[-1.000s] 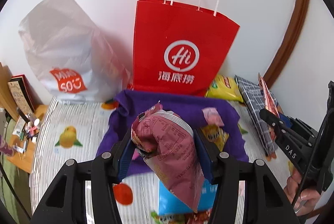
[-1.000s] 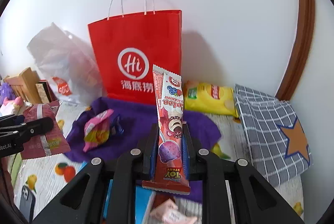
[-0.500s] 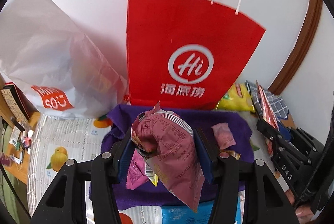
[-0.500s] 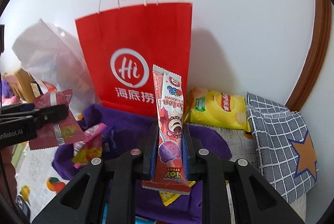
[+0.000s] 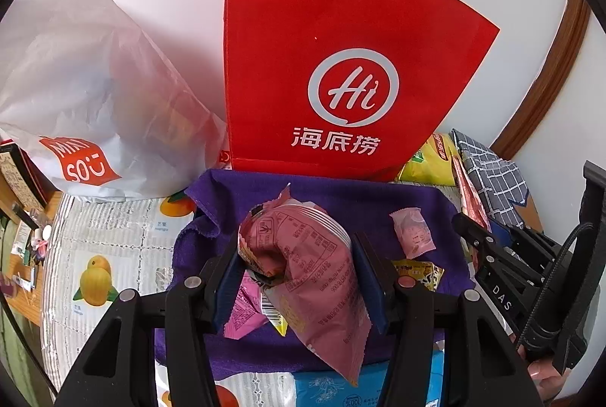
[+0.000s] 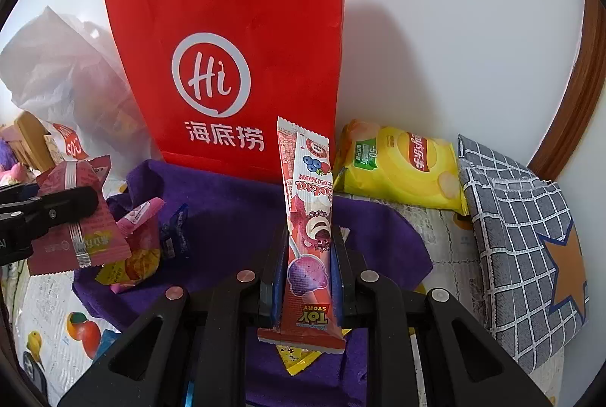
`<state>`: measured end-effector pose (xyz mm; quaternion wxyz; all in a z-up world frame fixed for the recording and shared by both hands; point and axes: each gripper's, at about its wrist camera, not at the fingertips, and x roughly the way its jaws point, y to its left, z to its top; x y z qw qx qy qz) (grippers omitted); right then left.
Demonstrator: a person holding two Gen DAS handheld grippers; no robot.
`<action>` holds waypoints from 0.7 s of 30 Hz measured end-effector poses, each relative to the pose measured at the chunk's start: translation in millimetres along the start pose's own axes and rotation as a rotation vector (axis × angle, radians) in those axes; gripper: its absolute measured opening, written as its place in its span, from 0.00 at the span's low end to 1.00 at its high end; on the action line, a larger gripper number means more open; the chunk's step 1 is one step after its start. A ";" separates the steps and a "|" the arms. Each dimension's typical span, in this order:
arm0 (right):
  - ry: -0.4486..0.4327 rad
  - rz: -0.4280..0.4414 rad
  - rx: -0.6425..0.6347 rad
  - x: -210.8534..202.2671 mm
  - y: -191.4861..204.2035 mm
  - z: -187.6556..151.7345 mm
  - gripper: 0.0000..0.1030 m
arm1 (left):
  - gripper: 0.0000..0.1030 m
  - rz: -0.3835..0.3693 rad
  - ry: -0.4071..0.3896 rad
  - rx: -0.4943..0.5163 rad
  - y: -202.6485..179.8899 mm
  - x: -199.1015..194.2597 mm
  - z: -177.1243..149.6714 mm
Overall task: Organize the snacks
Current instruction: 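Carry the candy stick and pink snack bag over the purple towel with both grippers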
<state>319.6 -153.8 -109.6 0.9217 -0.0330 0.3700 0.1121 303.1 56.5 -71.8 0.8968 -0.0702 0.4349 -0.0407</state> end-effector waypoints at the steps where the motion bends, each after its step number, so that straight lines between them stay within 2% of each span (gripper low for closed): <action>1: 0.002 0.000 0.001 0.7 -0.3 -0.1 0.20 | 0.51 0.000 0.000 0.001 -0.4 0.3 0.0; 21: 0.046 -0.011 -0.020 13.9 -0.4 -4.6 0.20 | 0.51 0.000 0.012 0.005 -0.2 2.9 -1.0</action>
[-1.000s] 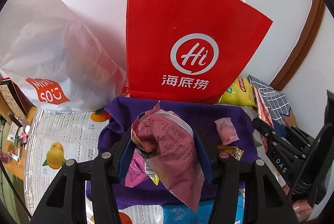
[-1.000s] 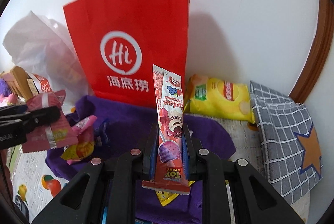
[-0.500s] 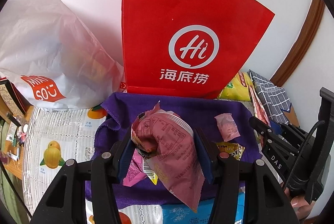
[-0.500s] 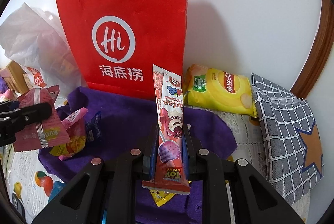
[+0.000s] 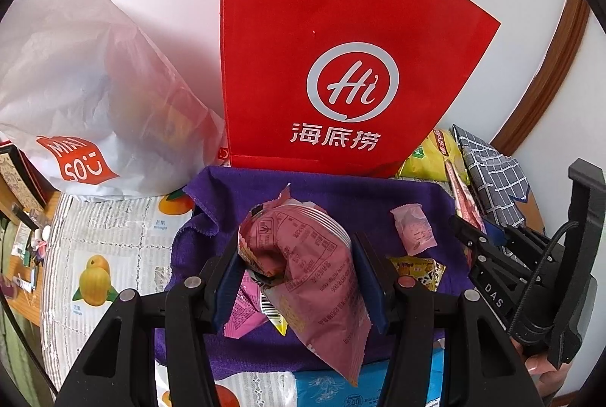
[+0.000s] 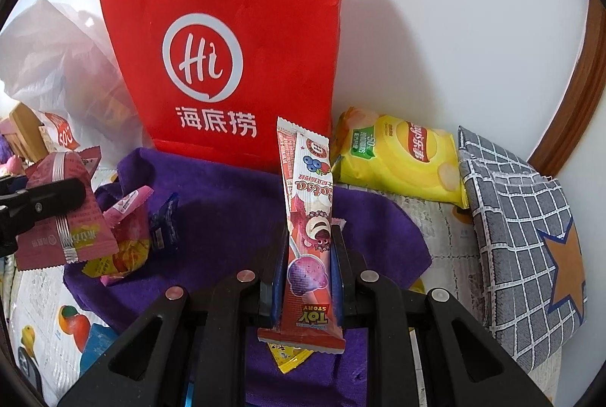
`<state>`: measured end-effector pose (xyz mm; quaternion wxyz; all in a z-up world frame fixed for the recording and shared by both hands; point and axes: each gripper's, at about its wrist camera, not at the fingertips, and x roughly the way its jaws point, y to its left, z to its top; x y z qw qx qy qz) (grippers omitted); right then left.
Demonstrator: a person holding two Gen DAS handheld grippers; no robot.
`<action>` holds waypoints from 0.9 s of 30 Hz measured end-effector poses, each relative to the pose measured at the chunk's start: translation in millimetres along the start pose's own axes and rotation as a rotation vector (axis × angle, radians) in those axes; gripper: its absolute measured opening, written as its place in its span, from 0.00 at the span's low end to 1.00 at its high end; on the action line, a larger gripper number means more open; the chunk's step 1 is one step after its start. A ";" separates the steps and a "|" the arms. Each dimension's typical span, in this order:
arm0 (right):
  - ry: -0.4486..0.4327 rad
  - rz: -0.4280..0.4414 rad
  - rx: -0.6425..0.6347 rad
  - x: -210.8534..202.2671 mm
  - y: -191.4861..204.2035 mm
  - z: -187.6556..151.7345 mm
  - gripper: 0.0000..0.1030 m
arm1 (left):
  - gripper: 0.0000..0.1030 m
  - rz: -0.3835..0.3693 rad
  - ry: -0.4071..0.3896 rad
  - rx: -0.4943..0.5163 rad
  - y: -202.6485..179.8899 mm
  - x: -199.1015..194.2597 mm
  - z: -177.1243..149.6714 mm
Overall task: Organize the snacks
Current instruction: 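Carry the candy stick and pink snack bag over the purple towel with both grippers, then open both grippers to drop the candy stick and snack bag onto the towel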
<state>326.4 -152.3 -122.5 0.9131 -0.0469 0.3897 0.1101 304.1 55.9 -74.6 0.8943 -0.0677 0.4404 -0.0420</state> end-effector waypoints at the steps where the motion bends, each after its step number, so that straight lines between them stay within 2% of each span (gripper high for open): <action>1: 0.004 -0.002 -0.002 1.0 0.5 -0.4 0.20 | 0.51 0.000 0.001 0.000 0.1 0.3 0.0; 27: 0.118 0.021 -0.059 30.0 12.1 -13.0 0.20 | 0.51 0.018 0.048 0.019 -1.0 15.6 -3.7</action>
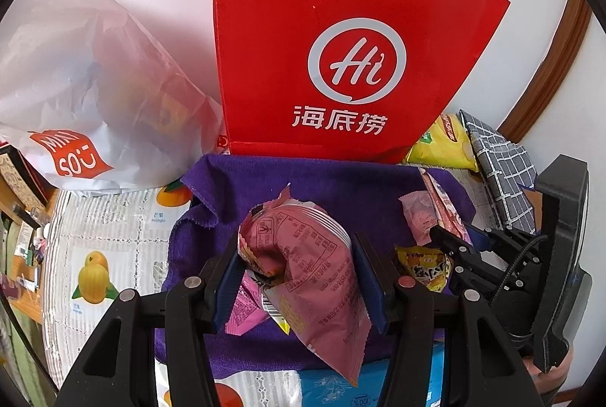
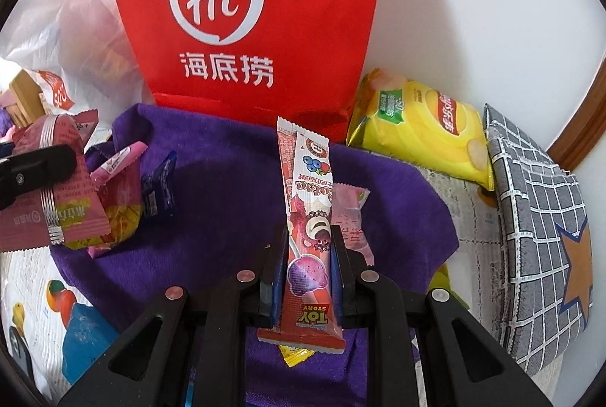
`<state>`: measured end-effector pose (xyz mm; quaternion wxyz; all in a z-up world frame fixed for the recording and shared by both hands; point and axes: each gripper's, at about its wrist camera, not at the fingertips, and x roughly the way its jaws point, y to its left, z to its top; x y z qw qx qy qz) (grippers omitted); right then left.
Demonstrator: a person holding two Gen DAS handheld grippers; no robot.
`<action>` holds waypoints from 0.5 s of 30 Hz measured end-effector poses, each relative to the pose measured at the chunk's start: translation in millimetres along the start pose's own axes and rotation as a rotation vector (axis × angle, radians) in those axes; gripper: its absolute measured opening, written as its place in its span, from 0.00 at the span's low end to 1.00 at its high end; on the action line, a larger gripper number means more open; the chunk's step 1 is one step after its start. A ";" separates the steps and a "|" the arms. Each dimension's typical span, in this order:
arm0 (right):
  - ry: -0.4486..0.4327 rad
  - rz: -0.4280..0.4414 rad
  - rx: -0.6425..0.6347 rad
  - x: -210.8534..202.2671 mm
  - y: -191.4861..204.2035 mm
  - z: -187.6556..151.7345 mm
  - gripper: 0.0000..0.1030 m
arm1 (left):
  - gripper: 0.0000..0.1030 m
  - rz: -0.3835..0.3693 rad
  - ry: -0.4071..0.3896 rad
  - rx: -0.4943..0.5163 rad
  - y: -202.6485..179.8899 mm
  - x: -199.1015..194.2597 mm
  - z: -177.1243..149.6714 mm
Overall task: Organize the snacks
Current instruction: 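Open both grippers to drop the candy stick and snack bag onto the towel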
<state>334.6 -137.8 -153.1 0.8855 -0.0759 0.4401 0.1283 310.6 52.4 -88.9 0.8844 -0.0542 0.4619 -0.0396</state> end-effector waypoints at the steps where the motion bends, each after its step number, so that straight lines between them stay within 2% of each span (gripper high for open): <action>1: 0.004 0.000 -0.001 1.1 -0.3 0.0 0.20 | 0.51 0.001 0.001 0.002 -0.3 0.3 -0.3; 15: 0.052 -0.005 -0.030 12.4 5.4 -2.9 0.20 | 0.51 0.057 0.043 0.014 1.2 14.7 -2.4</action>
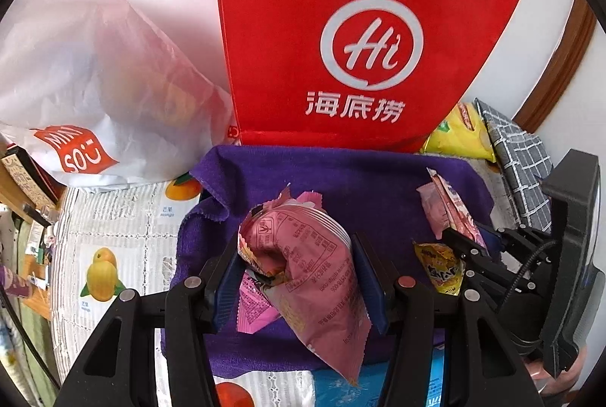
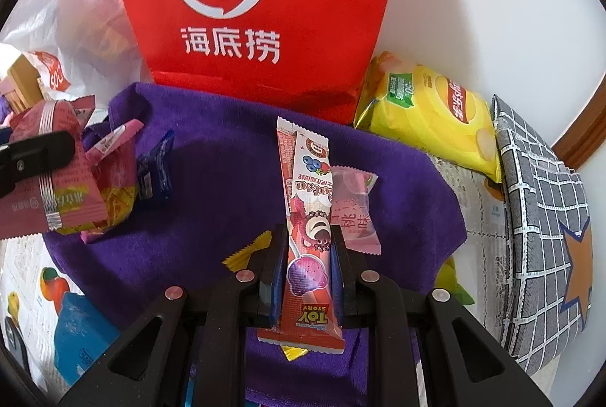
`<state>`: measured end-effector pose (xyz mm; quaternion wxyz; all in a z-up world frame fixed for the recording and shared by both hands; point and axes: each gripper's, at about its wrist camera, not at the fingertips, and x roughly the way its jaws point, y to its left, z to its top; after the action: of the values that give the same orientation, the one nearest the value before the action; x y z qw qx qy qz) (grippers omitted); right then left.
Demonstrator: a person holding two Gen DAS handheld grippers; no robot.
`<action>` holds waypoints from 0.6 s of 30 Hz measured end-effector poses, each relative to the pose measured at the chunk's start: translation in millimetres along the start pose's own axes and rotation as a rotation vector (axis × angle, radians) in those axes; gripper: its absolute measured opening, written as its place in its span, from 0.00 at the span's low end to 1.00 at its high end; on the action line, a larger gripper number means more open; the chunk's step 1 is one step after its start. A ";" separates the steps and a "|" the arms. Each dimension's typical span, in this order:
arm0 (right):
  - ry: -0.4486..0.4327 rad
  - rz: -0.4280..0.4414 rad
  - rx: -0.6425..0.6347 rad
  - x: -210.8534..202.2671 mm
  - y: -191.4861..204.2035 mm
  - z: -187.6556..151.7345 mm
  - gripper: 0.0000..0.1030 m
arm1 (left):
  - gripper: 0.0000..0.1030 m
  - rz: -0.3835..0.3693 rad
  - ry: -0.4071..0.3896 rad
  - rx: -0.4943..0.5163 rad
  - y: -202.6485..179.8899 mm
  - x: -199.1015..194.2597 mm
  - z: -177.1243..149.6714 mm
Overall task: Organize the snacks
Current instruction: 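Open both grippers to drop the candy stick and snack bag onto the towel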
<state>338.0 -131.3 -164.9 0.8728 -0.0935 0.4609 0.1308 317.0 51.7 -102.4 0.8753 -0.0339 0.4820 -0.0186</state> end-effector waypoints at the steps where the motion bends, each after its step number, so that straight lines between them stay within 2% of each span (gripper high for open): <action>1: 0.001 0.001 -0.001 0.0 0.8 -0.2 0.21 | 0.51 0.003 0.012 0.006 -0.8 3.1 -0.4; 6: -0.004 0.003 -0.014 -2.2 3.2 -1.0 0.23 | 0.52 0.014 0.048 0.036 -7.5 14.1 -2.9; 11: -0.032 0.001 0.005 -11.4 -3.0 -0.3 0.41 | 0.53 0.012 0.062 0.057 -15.4 17.9 -5.2; 14: -0.067 -0.008 0.005 -21.0 -5.4 0.1 0.47 | 0.53 0.008 0.066 0.063 -18.4 18.7 -6.0; 18: -0.082 -0.009 0.011 -28.1 -7.3 1.3 0.50 | 0.54 0.005 0.074 0.063 -20.0 20.0 -6.0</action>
<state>326.1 -141.9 -140.6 0.8920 -0.0854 0.4249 0.1281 322.7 30.3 -120.9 0.8575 -0.0046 0.5134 -0.0328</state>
